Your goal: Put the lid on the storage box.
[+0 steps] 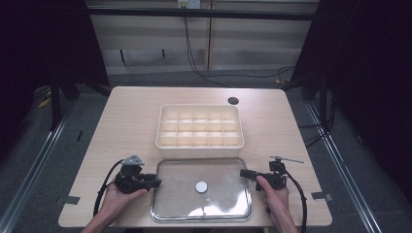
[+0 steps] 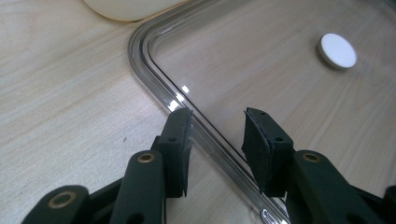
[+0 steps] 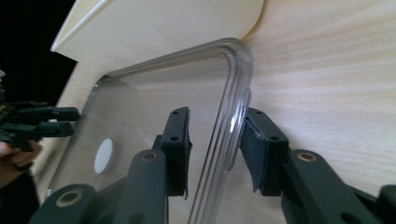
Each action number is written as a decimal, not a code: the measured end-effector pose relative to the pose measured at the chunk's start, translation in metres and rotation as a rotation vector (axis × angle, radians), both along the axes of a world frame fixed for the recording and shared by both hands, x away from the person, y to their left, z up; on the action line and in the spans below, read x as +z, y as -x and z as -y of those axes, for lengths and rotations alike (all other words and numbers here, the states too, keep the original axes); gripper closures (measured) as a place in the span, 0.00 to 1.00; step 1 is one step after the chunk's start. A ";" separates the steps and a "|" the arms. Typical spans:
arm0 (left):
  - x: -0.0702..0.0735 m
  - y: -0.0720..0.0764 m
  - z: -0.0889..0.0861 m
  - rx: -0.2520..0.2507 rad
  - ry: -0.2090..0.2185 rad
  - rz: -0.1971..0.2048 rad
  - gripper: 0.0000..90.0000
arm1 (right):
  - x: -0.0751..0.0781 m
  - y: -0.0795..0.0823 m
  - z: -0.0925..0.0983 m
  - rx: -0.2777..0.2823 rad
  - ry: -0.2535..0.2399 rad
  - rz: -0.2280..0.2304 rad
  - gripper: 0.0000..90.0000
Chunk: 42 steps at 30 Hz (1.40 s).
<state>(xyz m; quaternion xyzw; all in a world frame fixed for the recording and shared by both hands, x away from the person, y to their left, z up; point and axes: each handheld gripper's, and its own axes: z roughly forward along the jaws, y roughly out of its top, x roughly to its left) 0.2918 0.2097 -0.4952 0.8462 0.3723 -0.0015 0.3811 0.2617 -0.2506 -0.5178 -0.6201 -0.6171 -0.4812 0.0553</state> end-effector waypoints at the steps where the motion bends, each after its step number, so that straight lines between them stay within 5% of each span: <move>1: 0.001 0.000 0.001 -0.002 -0.008 0.002 0.68 | 0.000 0.000 0.000 0.000 0.000 0.000 0.71; 19: -0.001 -0.002 0.000 0.006 0.012 -0.001 0.68 | 0.003 -0.003 0.001 0.107 -0.054 0.012 0.72; 28: -0.001 -0.003 -0.001 0.006 0.022 -0.011 0.65 | 0.003 -0.005 0.000 0.101 -0.066 0.013 0.77; 42: -0.001 -0.005 -0.003 0.016 0.051 -0.036 0.40 | 0.012 -0.001 0.001 0.094 -0.095 0.092 0.82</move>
